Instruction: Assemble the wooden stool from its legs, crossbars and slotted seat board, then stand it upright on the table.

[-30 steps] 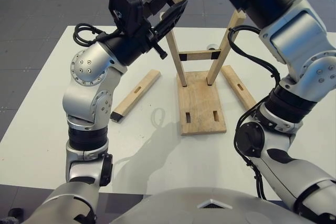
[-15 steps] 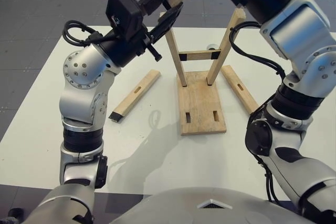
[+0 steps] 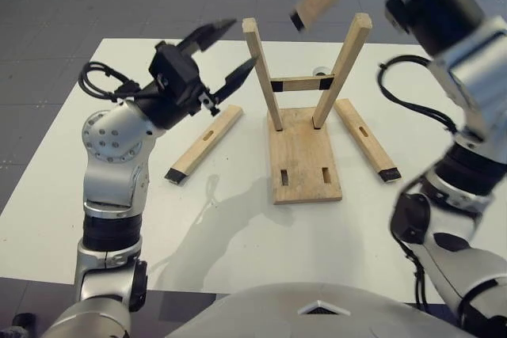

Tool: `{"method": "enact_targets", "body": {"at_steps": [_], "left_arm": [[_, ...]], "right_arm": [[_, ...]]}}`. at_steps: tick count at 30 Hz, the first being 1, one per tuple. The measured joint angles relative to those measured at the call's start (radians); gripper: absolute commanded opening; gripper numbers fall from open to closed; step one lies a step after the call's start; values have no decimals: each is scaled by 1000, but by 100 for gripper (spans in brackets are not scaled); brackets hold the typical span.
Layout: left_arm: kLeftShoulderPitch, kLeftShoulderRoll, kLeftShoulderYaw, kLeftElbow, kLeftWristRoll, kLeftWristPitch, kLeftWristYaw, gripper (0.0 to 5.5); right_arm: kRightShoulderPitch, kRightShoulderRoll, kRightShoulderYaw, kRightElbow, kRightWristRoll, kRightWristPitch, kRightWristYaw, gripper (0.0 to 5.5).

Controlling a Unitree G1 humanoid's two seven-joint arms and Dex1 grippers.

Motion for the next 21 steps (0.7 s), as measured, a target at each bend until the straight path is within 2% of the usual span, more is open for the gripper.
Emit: {"method": "enact_targets", "body": {"at_steps": [3, 6, 10, 15, 21], "left_arm": [[-5, -10, -7, 29, 28, -1, 26, 248], [-13, -35, -20, 46, 65, 1, 69, 248], [-13, -63, -53, 46, 87, 6, 99, 248], [-13, -79, -67, 44, 87, 26, 119, 248], [-12, -87, -80, 41, 91, 42, 127, 248]], "right_arm": [[215, -186, 3, -86, -42, 88, 74, 41], [305, -263, 39, -75, -249, 29, 183, 41], [351, -245, 114, 36, -489, -114, 280, 41], [335, -157, 164, 214, -663, -254, 359, 41], [240, -115, 209, 353, -799, -342, 444, 41]]}}
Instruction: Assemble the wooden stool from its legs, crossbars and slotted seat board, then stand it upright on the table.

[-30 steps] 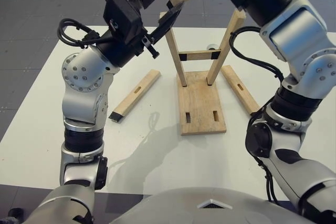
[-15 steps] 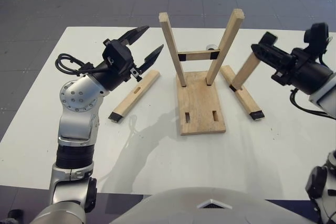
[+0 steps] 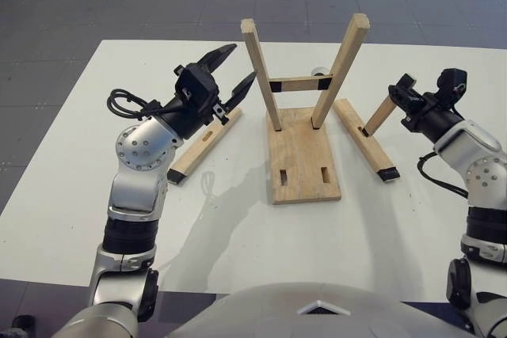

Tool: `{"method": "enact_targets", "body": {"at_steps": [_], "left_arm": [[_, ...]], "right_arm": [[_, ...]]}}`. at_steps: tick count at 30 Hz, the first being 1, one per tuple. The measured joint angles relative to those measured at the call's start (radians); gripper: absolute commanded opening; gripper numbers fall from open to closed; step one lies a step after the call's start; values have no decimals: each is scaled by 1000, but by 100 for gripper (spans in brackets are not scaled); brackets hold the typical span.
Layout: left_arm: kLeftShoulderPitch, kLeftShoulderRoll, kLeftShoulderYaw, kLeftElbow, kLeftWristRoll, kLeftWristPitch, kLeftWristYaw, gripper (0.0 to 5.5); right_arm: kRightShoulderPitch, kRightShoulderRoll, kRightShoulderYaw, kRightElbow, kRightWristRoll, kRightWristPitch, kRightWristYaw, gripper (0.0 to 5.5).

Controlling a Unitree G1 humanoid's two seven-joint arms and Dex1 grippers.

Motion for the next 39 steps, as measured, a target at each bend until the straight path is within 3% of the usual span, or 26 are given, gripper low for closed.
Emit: {"method": "enact_targets", "body": {"at_steps": [17, 27, 39], "left_arm": [[0, -2, -5, -6, 13, 3, 7, 248], [12, -15, -12, -27, 13, 9, 29, 248], [12, -15, -14, -27, 14, 10, 29, 248]], "right_arm": [[-102, 49, 87, 246, -261, -174, 186, 41], [189, 177, 119, 18, -419, -458, 46, 41], [158, 152, 110, -33, -435, -332, 47, 41]]}}
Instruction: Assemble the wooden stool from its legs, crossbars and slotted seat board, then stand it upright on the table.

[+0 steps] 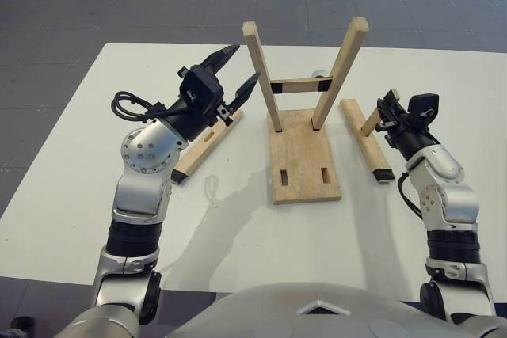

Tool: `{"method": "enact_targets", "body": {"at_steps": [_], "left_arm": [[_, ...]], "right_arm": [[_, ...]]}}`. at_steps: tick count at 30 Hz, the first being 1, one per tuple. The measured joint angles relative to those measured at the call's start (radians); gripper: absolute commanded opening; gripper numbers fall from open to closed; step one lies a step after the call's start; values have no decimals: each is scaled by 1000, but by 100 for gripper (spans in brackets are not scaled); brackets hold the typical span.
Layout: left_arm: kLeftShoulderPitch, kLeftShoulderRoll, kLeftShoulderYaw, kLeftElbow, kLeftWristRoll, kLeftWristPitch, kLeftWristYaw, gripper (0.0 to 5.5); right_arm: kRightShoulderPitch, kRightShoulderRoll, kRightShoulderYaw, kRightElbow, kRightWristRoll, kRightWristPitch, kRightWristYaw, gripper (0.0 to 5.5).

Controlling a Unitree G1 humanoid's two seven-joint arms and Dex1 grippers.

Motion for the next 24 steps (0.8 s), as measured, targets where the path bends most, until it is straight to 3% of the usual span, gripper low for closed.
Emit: {"method": "enact_targets", "body": {"at_steps": [10, 11, 18, 24], "left_arm": [[0, -3, 0, 0, 0, 0, 0, 248], [0, -3, 0, 0, 0, 0, 0, 248], [0, -4, 0, 0, 0, 1, 0, 248], [3, -4, 0, 1, 1, 0, 0, 248]], "right_arm": [[-25, 1, -1, -36, -20, 76, -15, 41], [-25, 1, -1, -40, -21, 83, -20, 81], [-36, 6, -27, -87, -26, 172, -48, 210], [-75, -16, -99, -332, 37, 349, -87, 210]]}}
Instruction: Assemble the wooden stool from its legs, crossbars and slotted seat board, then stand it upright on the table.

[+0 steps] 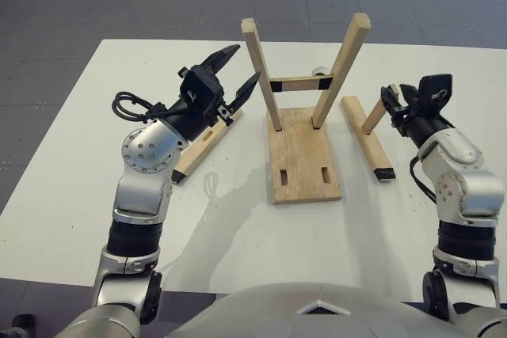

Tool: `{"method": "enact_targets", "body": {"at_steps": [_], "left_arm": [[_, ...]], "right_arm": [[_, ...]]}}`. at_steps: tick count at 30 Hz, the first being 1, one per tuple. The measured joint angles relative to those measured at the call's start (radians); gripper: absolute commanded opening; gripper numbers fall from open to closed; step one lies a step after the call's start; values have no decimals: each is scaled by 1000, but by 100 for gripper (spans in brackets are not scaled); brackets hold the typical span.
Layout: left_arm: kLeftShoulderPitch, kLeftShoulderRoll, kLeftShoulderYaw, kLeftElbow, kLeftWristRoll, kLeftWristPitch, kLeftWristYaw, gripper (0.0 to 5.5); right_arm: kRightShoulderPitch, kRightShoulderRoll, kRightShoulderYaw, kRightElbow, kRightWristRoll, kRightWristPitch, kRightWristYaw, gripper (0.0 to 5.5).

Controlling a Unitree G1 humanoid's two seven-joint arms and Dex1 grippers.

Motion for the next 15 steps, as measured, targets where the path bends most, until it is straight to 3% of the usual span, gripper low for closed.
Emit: {"method": "enact_targets", "body": {"at_steps": [3, 6, 10, 15], "left_arm": [[9, 0, 1, 0, 1, 0, 0, 248], [12, 0, 2, 0, 3, 3, 3, 248], [12, 0, 1, 2, 3, 5, 4, 248], [13, 0, 1, 2, 4, 5, 4, 248]], "right_arm": [[-181, 4, -102, -92, 99, 122, -74, 210], [-328, 6, -146, -19, 104, 130, -123, 210], [-334, 59, -127, 170, 60, 82, -155, 210], [-301, 150, -98, 186, 21, 36, -221, 210]]}}
